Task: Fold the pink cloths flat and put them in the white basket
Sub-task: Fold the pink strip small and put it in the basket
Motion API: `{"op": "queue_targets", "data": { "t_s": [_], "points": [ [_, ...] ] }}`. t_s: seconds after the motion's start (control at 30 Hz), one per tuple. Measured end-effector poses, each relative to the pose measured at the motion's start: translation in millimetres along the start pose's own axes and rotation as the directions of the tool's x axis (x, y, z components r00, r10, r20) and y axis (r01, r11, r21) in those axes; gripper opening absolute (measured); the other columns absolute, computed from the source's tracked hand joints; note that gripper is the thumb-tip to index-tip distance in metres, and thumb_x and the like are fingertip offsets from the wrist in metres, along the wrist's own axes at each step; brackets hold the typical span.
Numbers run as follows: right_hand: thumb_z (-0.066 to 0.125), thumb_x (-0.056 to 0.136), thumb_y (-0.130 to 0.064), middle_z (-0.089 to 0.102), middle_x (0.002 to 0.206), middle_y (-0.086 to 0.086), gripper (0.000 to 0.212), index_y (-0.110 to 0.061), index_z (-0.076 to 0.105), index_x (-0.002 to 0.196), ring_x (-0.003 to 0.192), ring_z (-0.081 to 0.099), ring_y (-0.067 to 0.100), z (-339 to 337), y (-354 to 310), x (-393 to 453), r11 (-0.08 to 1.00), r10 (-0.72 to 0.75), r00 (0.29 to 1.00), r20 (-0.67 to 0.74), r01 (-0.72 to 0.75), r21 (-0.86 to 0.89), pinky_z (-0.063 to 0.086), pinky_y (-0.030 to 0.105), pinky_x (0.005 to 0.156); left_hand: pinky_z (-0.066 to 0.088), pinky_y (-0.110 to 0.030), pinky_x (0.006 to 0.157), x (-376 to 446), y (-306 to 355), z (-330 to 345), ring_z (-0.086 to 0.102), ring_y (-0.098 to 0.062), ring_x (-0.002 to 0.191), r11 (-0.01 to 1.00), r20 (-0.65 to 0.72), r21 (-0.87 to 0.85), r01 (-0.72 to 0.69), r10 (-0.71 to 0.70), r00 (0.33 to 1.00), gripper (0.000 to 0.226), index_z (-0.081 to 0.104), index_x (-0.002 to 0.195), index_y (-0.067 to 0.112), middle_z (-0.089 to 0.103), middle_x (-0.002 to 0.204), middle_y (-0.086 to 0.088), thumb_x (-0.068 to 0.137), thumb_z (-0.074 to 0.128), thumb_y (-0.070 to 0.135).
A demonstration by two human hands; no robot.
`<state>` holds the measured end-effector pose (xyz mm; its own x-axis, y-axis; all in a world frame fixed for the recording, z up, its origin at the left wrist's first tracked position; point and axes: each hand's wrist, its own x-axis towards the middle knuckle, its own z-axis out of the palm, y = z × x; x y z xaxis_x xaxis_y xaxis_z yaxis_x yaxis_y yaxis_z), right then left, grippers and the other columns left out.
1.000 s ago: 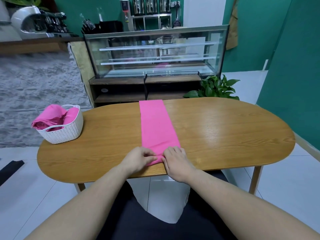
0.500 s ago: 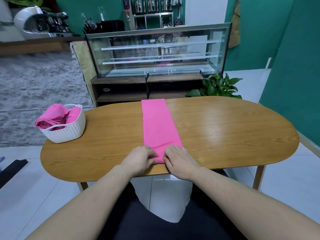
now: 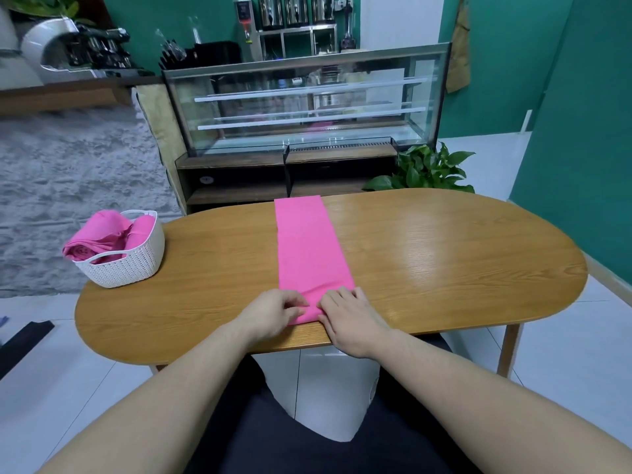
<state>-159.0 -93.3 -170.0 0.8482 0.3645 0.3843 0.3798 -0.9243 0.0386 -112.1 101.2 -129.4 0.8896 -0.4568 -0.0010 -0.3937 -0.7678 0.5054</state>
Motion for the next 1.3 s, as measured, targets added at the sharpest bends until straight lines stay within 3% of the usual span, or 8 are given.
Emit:
{"op": "queue_targets", "data": {
  "t_s": [0.1,0.2,0.43,0.53,0.73,0.93,1.07,1.3],
  "points": [
    [0.029,0.095,-0.036,0.06,0.087,0.003,0.032,-0.016,0.054,0.092,0.077,0.055,0.026,-3.9,-2.2,4.4,1.0,-0.019,0.998,0.056,0.02,-0.014,0.041,0.04,0.07,0.049,-0.034,0.089,-16.1,-8.2,18.8,0.061,-0.022,0.096,0.956,-0.179,0.198,-0.215,0.251,0.951,0.021,0.073,0.11,0.014,0.066,0.105,-0.003,0.094,0.06,0.016],
    [0.03,0.099,-0.033,0.062,0.099,0.008,0.028,-0.013,0.05,0.102,0.087,0.057,0.03,-10.1,-6.8,9.6,0.999,-0.041,0.992,0.119,0.04,0.014,0.038,0.042,0.076,0.048,-0.033,0.078,-22.3,-12.9,25.7,0.056,-0.022,0.086,0.882,-0.22,0.37,-0.292,0.389,0.895,0.029,0.073,0.106,0.017,0.061,0.098,0.0,0.086,0.059,0.032],
    [0.037,0.103,-0.032,0.058,0.103,0.009,0.021,-0.014,0.047,0.105,0.096,0.054,0.03,-16.9,-2.2,11.3,0.989,-0.044,0.983,0.175,0.018,0.149,0.039,0.045,0.083,0.043,-0.03,0.085,-15.5,3.0,13.7,0.063,-0.024,0.1,0.915,-0.172,0.347,-0.208,0.28,0.944,0.023,0.071,0.11,0.017,0.068,0.105,-0.001,0.09,0.068,0.027],
    [0.04,0.098,-0.039,0.056,0.103,0.004,0.025,-0.017,0.052,0.1,0.094,0.051,0.025,-6.6,-2.0,3.0,0.998,-0.067,0.997,0.046,0.066,0.022,0.041,0.044,0.08,0.041,-0.029,0.091,-10.2,6.6,5.9,0.062,-0.022,0.109,0.934,-0.126,0.335,-0.121,0.172,0.977,0.028,0.07,0.117,0.023,0.07,0.115,0.0,0.093,0.065,0.035],
    [0.037,0.096,-0.037,0.059,0.109,0.0,0.027,-0.02,0.055,0.107,0.097,0.054,0.024,0.3,3.3,-2.8,0.999,-0.033,0.999,-0.016,0.034,0.042,0.046,0.045,0.08,0.037,-0.022,0.078,5.3,15.3,-11.4,0.062,-0.02,0.105,0.957,0.016,0.291,0.012,-0.017,1.0,0.027,0.07,0.117,0.024,0.071,0.114,0.001,0.093,0.065,0.036],
    [0.037,0.097,-0.032,0.06,0.108,0.004,0.027,-0.017,0.052,0.113,0.095,0.056,0.028,-5.3,0.2,5.4,0.999,-0.034,0.997,0.073,0.032,0.019,0.041,0.046,0.081,0.043,-0.027,0.08,-5.6,3.2,1.2,0.058,-0.018,0.091,0.973,-0.061,0.193,-0.129,0.143,0.988,0.02,0.067,0.11,0.021,0.066,0.099,0.003,0.092,0.065,0.03],
    [0.036,0.098,-0.03,0.059,0.117,0.003,0.028,-0.018,0.046,0.122,0.1,0.056,0.028,-10.3,-4.6,9.7,0.992,-0.02,0.991,0.132,0.003,0.127,0.041,0.046,0.087,0.048,-0.035,0.082,-20.3,-19.9,15.3,0.055,-0.02,0.093,0.869,-0.153,0.376,-0.322,0.401,0.903,0.029,0.068,0.114,0.021,0.059,0.104,0.003,0.087,0.068,0.03],
    [0.03,0.091,-0.037,0.056,0.097,0.006,0.026,-0.018,0.047,0.097,0.085,0.054,0.03,-10.0,-4.6,11.3,0.994,-0.035,0.994,0.101,0.024,0.108,0.043,0.044,0.075,0.051,-0.038,0.084,-15.6,-8.8,8.1,0.064,-0.029,0.097,0.904,-0.087,0.35,-0.247,0.294,0.952,0.028,0.069,0.119,0.02,0.068,0.104,-0.004,0.093,0.061,0.021]
  ]
}}
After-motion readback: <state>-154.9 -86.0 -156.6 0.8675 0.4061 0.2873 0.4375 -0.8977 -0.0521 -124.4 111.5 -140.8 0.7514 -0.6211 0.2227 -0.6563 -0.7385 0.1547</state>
